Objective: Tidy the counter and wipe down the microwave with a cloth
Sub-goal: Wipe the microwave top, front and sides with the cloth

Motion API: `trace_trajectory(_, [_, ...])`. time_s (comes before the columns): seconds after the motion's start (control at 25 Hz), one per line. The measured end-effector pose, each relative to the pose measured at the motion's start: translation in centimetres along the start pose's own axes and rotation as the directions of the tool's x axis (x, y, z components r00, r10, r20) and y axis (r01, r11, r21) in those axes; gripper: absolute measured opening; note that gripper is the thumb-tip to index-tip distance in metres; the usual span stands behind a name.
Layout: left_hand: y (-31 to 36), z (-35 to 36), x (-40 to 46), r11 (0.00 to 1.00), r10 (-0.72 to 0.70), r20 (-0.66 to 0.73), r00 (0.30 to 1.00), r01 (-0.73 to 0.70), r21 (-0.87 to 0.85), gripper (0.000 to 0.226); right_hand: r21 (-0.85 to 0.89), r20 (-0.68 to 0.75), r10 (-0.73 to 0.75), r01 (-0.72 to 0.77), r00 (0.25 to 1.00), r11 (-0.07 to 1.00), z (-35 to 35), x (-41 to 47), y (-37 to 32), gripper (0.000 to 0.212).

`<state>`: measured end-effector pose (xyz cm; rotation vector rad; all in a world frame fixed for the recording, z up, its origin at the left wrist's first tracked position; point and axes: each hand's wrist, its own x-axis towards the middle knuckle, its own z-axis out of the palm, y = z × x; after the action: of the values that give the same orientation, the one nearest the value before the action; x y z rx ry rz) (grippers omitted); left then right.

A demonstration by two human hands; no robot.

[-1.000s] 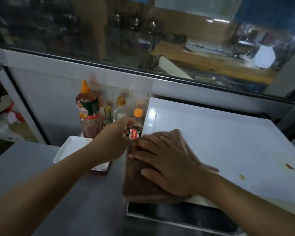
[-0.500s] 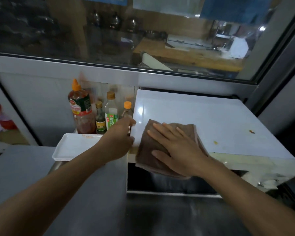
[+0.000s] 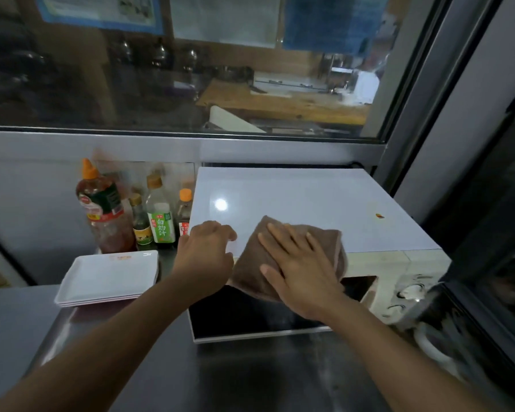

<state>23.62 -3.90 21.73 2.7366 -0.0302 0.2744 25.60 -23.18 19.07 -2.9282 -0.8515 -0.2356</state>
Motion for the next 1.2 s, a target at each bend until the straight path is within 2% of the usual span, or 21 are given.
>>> trace_trajectory(0.08, [1.4, 0.4, 0.3, 1.000, -0.010, 0.034, 0.999, 0.010, 0.022, 0.036, 0.020, -0.012, 0.011, -0.011, 1.000, 1.000, -0.7, -1.2, 3.4, 0.063])
trace_trajectory(0.16, [2.9, 1.0, 0.5, 1.000, -0.010, 0.054, 0.998, 0.009, 0.014, 0.036, 0.016, -0.039, 0.154, -0.154, 0.987, 0.988, -1.2, -2.6, 8.6, 0.058])
trace_trajectory(0.28, [6.2, 2.6, 1.3, 1.000, 0.024, 0.069, 0.997, -0.024, -0.010, 0.037, -0.016, 0.033, 0.426, -0.426, 0.904, 0.905, -2.8, -4.1, 16.3, 0.057])
trace_trajectory(0.36, [8.5, 3.6, 1.9, 0.999, 0.038, 0.074, 0.997, -0.036, -0.020, 0.038, -0.015, 0.066, 0.517, -0.517, 0.854, 0.856, -3.1, -3.7, 17.7, 0.059])
trace_trajectory(0.4, [9.5, 4.1, 2.2, 0.999, 0.037, 0.072, 0.997, -0.035, -0.022, 0.039, -0.015, 0.064, 0.507, -0.508, 0.859, 0.861, -2.9, -3.3, 17.1, 0.059])
trace_trajectory(0.44, [10.3, 4.6, 2.5, 0.999, 0.033, 0.067, 0.997, -0.032, -0.019, 0.040, -0.006, 0.039, 0.444, -0.444, 0.895, 0.896, -2.4, -3.1, 15.9, 0.060])
trace_trajectory(0.52, [11.6, 5.1, 3.0, 1.000, 0.023, 0.057, 0.998, -0.023, 0.003, 0.042, 0.048, -0.026, 0.216, -0.215, 0.976, 0.976, -1.3, -3.9, 13.0, 0.064])
trace_trajectory(0.6, [12.6, 5.6, 3.5, 0.999, 0.002, 0.052, 0.999, -0.004, 0.042, 0.041, 0.083, -0.025, 0.113, -0.110, 0.993, 0.990, -1.3, -5.1, 13.8, 0.067])
trace_trajectory(0.72, [13.3, 5.8, 3.8, 0.992, -0.030, 0.037, 0.999, 0.026, 0.123, 0.039, 0.069, -0.017, 0.261, -0.259, 0.965, 0.963, -2.1, -5.4, 20.3, 0.061])
trace_trajectory(0.8, [13.4, 5.9, 3.8, 0.991, -0.049, 0.019, 0.999, 0.046, 0.128, 0.037, 0.165, 0.093, 0.344, -0.355, 0.934, 0.920, -2.7, -4.6, 23.4, 0.058])
trace_trajectory(0.88, [13.6, 5.9, 3.7, 0.991, -0.074, 0.009, 0.997, 0.072, 0.112, 0.037, 0.240, 0.142, 0.339, -0.365, 0.930, 0.900, -3.3, -2.9, 24.4, 0.058])
trace_trajectory(1.0, [14.1, 6.2, 3.6, 0.988, -0.103, -0.009, 0.995, 0.103, 0.118, 0.037, 0.191, 0.162, 0.353, -0.381, 0.921, 0.905, -3.7, -1.8, 23.7, 0.059])
trace_trajectory(1.08, [14.1, 6.6, 3.4, 0.986, -0.102, -0.034, 0.994, 0.106, 0.131, 0.036, 0.114, 0.107, 0.293, -0.304, 0.950, 0.946, -2.9, -3.2, 22.5, 0.062])
trace_trajectory(1.16, [14.0, 6.8, 3.2, 0.986, -0.090, -0.050, 0.995, 0.096, 0.136, 0.034, 0.076, 0.029, 0.138, -0.139, 0.990, 0.987, -1.8, -5.8, 21.2, 0.067])
trace_trajectory(1.2, [13.9, 6.9, 3.2, 0.987, -0.081, -0.052, 0.995, 0.087, 0.137, 0.034, 0.083, 0.037, 0.083, -0.086, 0.996, 0.993, -1.9, -6.4, 21.4, 0.069])
